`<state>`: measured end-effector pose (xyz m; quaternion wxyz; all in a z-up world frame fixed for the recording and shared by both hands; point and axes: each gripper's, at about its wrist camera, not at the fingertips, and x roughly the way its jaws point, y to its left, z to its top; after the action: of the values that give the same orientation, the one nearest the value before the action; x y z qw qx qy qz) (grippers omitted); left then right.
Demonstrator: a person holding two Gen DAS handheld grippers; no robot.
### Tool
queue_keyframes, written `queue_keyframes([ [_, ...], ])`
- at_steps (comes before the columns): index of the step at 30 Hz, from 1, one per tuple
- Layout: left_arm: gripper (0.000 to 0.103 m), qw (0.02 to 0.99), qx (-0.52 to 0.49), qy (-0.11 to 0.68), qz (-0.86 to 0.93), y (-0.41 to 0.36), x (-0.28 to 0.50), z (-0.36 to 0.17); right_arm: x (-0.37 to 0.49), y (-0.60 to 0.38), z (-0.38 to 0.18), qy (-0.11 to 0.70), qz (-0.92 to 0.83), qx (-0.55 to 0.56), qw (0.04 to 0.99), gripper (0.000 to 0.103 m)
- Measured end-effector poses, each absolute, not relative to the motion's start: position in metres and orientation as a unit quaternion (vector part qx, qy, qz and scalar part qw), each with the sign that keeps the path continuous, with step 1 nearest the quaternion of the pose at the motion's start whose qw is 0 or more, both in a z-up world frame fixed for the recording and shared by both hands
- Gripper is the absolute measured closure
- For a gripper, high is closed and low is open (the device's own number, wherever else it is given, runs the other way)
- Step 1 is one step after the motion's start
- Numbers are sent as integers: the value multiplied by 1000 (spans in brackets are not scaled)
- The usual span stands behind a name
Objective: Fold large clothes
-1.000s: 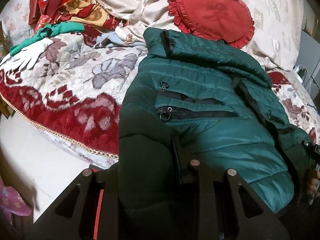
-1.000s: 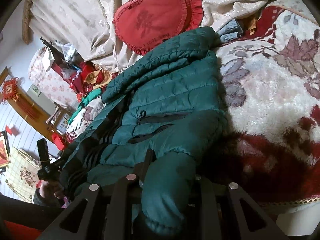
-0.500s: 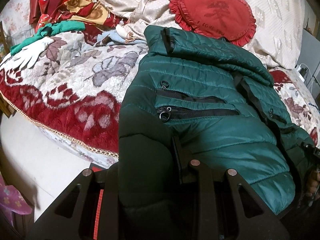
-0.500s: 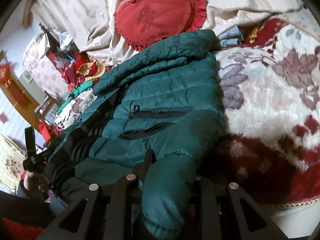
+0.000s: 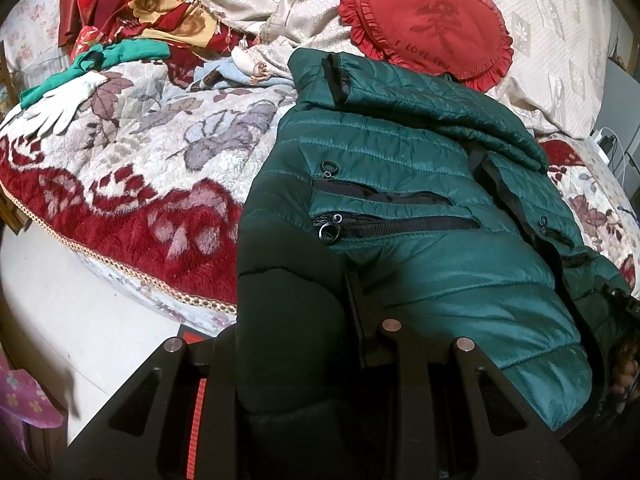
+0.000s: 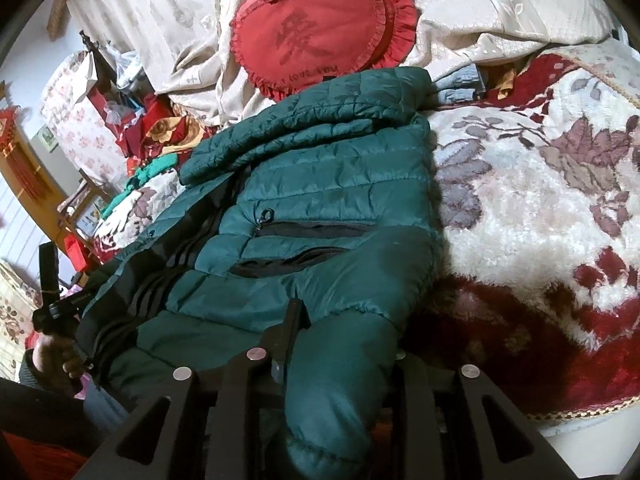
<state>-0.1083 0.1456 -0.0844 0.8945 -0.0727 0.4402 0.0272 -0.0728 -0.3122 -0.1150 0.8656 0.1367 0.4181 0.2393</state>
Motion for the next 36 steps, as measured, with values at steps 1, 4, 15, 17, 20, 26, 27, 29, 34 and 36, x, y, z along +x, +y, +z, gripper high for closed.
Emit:
queue_keyframes([
  [1,78,894,-73,440,27,146,-109,-85,-72,-312,-116,419,238,135,866,82],
  [4,78,894,-73,440,27,146,-109,-85,-73,-312,-116,419,237,132,867,82],
  [15,77,894,-74,442,27,146,-108,-87,-76,-308,-115,414,237,125,870,82],
  [17,76,894,-75,442,27,146,-109,-87,-77,-307,-115,414,237,125,870,82],
  [20,76,893,-75,442,27,146,-108,-87,-77,-308,-115,413,237,125,870,82],
  [26,75,893,-74,442,26,147,-109,-88,-77,-308,-115,412,237,125,871,82],
  [27,75,893,-75,442,26,147,-108,-88,-77,-308,-115,412,236,125,871,82],
  [29,75,893,-75,443,26,147,-108,-87,-77,-308,-115,413,236,125,871,82],
  [34,75,893,-75,443,26,147,-108,-88,-77,-308,-115,412,237,124,871,82],
  [36,75,893,-75,443,26,147,-108,-88,-77,-307,-115,412,236,124,871,82],
])
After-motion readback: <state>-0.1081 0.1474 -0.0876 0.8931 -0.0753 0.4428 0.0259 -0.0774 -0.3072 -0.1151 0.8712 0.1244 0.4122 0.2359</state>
